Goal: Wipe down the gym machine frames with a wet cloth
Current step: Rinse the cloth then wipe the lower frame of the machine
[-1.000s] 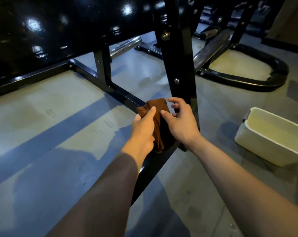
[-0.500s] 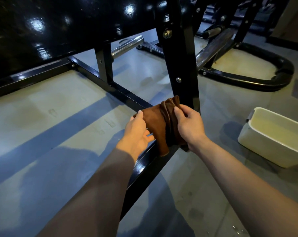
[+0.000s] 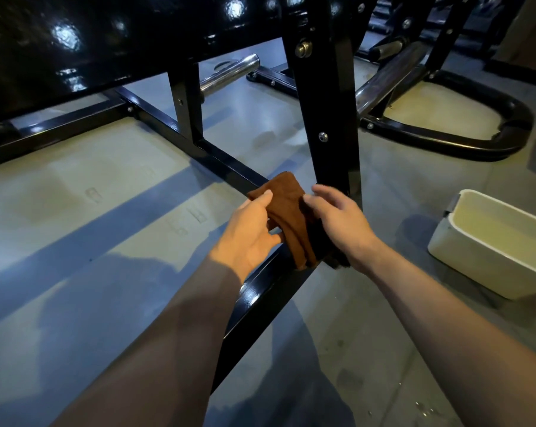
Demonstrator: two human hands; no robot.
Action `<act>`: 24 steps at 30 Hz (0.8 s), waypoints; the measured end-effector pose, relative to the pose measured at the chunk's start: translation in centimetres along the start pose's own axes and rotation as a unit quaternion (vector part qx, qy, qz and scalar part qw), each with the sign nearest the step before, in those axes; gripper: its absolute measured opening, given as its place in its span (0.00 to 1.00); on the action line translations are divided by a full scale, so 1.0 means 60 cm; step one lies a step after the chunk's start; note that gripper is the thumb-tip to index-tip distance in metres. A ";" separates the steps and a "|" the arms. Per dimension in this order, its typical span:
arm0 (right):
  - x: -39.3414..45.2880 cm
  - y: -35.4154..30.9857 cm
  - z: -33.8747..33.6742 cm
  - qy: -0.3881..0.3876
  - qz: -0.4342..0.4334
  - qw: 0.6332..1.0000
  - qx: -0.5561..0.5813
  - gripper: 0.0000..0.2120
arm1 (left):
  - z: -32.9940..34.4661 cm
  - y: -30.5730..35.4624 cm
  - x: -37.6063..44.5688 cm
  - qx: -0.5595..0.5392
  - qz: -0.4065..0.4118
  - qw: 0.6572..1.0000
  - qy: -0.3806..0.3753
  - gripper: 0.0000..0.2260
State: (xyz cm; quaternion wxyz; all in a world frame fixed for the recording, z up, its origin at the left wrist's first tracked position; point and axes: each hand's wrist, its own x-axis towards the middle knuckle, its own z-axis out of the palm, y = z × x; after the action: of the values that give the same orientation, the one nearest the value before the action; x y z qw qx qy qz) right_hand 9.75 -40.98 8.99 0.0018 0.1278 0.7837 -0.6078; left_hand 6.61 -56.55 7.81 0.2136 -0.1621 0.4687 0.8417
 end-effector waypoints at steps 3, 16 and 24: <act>-0.010 -0.003 -0.009 -0.108 0.044 0.993 0.010 0.10 | -0.004 -0.001 0.000 0.027 0.006 1.000 0.006 0.09; -0.015 -0.010 -0.038 -0.243 0.183 0.952 0.036 0.19 | -0.025 0.000 -0.005 0.080 0.001 0.997 -0.021 0.11; -0.024 -0.027 -0.014 -0.123 0.000 0.990 -0.065 0.10 | -0.024 0.005 0.002 0.102 0.049 0.992 0.058 0.16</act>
State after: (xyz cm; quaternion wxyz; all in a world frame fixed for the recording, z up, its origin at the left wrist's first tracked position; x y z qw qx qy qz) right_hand 10.94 -40.85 10.97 0.1067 0.0513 0.8154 -0.5666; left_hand 6.49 -57.88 7.23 0.1602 -0.1654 0.5709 0.7881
